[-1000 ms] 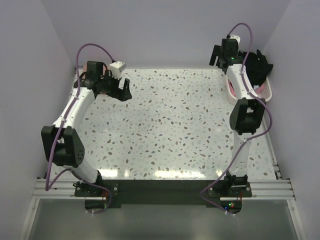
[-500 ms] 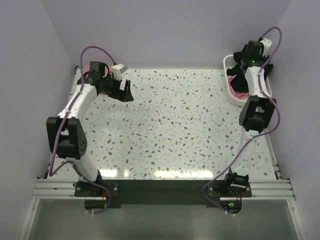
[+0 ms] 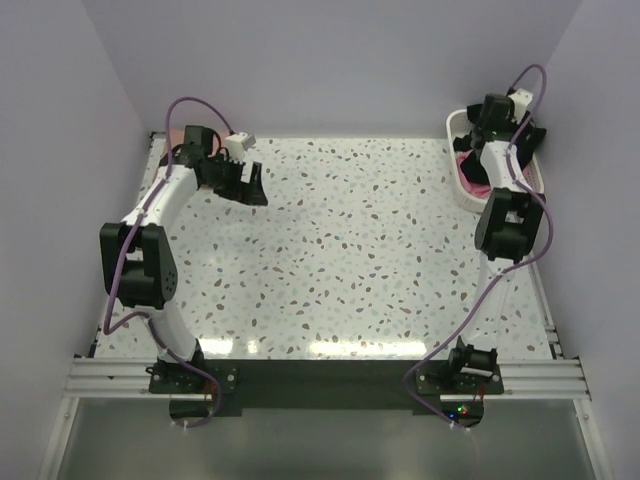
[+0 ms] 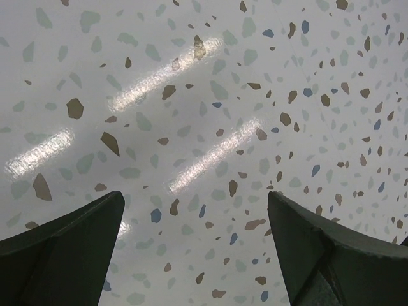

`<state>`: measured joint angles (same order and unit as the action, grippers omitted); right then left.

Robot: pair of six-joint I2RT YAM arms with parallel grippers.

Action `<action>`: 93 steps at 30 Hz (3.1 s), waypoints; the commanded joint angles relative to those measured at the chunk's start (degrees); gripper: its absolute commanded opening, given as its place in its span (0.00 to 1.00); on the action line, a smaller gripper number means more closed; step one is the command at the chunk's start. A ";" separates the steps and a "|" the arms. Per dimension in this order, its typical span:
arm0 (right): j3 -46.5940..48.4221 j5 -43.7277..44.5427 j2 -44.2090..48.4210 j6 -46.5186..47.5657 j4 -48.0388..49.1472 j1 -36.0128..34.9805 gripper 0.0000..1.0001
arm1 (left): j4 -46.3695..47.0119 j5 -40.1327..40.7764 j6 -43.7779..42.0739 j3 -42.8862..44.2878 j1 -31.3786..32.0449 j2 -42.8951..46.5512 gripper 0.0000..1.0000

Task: Fold and stack the t-shirts
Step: Grab the tshirt from the pile, then move the tshirt to the center of the board, then flatten the tshirt out

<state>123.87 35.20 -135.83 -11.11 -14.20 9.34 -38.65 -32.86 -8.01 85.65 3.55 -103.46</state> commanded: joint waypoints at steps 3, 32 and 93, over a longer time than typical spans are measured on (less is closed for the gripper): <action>-3.81 0.31 -0.22 -2.60 -0.48 0.32 0.97 | -0.55 -1.42 1.15 3.39 -0.65 -0.95 1.00; -7.94 -16.30 14.87 -4.62 -4.09 1.03 0.00 | -2.22 -1.33 0.28 1.02 -0.74 3.00 1.00; -37.57 -63.07 42.68 34.31 -33.52 -12.06 0.87 | -7.84 8.59 -20.73 -15.07 1.00 11.27 0.95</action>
<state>83.00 -27.90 -90.32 14.04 -42.65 0.73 -44.49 -30.61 -24.32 71.90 1.04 -89.01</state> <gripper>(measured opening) 0.895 0.974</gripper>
